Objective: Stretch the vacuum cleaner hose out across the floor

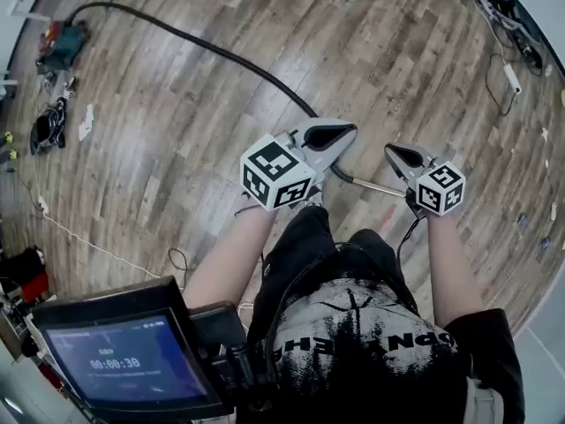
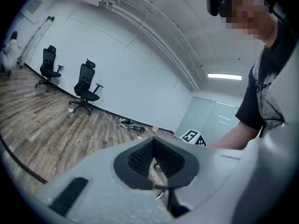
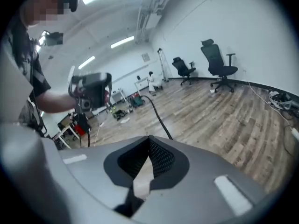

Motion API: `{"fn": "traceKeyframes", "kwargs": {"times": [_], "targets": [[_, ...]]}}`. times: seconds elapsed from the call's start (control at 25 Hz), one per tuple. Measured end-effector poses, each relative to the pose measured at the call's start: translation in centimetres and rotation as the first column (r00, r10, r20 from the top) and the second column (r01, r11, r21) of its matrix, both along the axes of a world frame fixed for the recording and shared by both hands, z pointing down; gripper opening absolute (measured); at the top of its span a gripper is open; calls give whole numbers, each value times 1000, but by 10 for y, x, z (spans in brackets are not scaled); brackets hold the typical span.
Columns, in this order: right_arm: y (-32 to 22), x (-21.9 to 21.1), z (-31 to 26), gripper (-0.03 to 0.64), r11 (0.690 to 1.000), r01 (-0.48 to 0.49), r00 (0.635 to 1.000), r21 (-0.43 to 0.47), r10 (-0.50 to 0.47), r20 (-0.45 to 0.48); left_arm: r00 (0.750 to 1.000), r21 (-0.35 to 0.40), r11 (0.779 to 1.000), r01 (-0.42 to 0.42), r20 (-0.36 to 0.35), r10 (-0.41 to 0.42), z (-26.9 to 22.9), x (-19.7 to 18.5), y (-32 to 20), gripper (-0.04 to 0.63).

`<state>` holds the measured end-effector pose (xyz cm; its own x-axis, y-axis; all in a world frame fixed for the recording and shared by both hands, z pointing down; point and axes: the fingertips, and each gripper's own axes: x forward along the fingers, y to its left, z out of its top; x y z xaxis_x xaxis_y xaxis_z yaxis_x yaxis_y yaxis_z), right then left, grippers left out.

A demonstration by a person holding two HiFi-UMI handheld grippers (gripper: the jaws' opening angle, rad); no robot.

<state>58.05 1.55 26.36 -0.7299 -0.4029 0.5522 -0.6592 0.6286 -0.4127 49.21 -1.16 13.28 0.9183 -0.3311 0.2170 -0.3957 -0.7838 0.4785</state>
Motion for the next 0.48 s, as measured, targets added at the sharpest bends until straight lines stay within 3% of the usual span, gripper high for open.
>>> {"fn": "traceKeyframes", "kwargs": {"times": [0.16, 0.28, 0.48], "targets": [[-32, -8, -98, 6, 987, -95, 968, 132, 60, 244, 999, 74, 997, 19, -31, -16, -44, -15, -15, 2], [-41, -14, -159, 6, 962, -136, 924, 238, 36, 381, 998, 119, 993, 15, -56, -8, -67, -21, -17, 0], [-36, -13, -234, 6, 932, -178, 828, 317, -32, 560, 998, 193, 981, -1, -60, 12, -106, -14, -6, 1]]}}
